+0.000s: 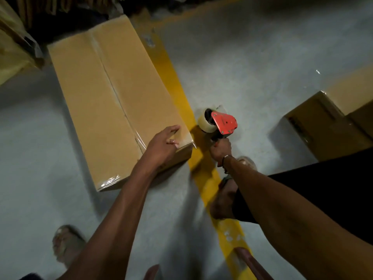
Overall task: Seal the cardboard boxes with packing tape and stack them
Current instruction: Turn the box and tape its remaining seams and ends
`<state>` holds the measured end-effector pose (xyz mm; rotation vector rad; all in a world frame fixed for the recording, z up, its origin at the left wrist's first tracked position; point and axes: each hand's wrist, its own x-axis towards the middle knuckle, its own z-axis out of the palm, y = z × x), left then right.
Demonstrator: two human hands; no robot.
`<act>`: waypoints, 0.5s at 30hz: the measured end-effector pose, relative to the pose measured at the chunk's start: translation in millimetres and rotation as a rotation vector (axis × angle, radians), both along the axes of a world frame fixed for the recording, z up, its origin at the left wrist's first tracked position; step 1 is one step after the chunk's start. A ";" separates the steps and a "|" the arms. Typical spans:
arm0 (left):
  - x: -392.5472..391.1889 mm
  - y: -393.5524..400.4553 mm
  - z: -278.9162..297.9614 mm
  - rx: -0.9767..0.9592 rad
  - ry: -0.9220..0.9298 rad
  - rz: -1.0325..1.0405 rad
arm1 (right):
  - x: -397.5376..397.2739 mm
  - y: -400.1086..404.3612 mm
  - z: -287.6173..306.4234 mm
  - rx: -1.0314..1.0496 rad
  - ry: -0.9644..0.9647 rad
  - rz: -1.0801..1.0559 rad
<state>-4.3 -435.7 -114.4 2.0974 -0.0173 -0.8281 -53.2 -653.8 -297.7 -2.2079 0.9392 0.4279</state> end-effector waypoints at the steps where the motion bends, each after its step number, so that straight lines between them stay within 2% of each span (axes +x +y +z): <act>1: 0.4 1.0 -1.9 -0.002 0.004 0.008 | 1.2 2.7 -6.3 0.034 -0.011 -0.010; 3: 2.2 1.8 -2.9 -0.008 -0.012 0.003 | 2.6 6.8 -16.4 0.091 0.008 -0.002; 11: -1.1 6.3 -1.9 -0.012 -0.064 -0.033 | -2.6 10.7 24.1 0.195 0.130 0.072; 15: -6.4 11.1 3.1 -0.005 -0.095 -0.046 | -0.7 10.4 48.4 0.162 0.128 0.100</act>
